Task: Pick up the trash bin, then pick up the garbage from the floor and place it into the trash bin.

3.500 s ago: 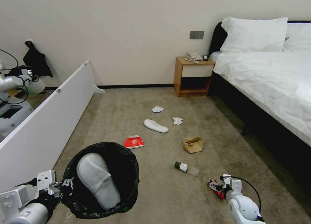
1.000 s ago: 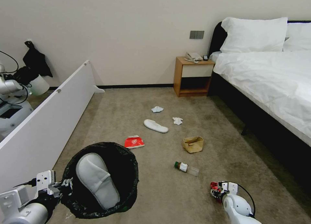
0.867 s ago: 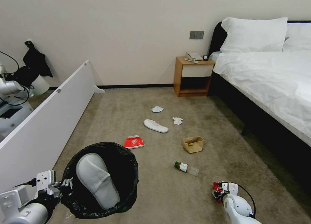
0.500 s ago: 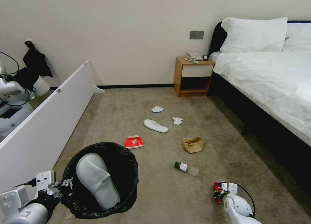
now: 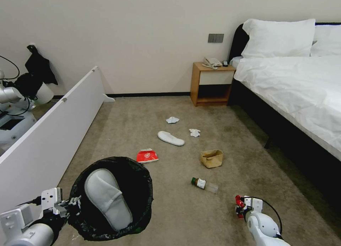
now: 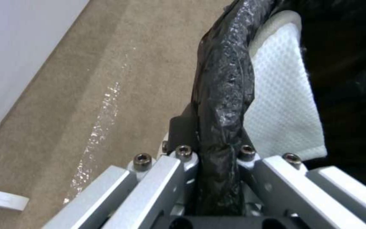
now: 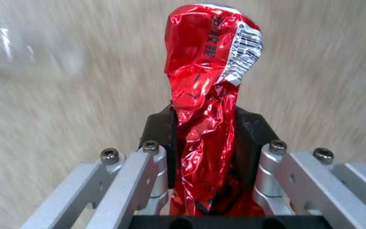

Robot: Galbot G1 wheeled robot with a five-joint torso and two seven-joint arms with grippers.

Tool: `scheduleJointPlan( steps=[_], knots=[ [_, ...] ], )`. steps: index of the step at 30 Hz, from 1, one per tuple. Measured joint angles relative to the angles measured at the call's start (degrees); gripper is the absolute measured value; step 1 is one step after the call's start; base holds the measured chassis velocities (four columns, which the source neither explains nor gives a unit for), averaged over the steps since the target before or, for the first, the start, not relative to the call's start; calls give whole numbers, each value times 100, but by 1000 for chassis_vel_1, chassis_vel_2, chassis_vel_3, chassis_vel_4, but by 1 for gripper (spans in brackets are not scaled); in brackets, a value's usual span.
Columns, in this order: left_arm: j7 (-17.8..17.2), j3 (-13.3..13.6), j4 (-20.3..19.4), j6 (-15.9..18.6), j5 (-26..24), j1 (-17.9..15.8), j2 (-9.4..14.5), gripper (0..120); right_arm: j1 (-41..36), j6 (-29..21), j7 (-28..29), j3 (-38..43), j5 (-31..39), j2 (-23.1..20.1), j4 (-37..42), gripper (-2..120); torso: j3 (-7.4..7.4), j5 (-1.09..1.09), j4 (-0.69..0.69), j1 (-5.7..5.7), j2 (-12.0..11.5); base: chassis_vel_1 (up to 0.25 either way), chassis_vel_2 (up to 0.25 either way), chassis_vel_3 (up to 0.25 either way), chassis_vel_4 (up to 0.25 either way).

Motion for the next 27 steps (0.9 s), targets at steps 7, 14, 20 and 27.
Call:
scheduleJointPlan(
  steps=[7, 14, 20, 27],
  knots=[
    [-29, 130, 0, 0, -3, 39, 14, 3, -351, 722, 86, 50, 60, -196, 1659, 25, 0, -1, -1, 0, 0, 0, 0, 0, 0],
    [-40, 129, 0, 0, -41, 44, 22, 3, -330, 1208, -41, -267, 372, -309, 2532, 25, 0, -2, 1, 0, 0, 0, 0, 0, 0],
    [-69, 161, 0, 0, -107, 140, 31, 3, 47, 2055, -434, -1110, 846, -430, 3565, 25, -1, -2, -1, 0, 0, 0, 0, 0, 0],
    [-88, 183, 1, 0, -104, 230, -6, 3, 1428, 2552, -984, -2867, 1793, -476, 4225, 25, 0, -2, 1, 0, 0, 0, 0, 0, 0]
  ],
)
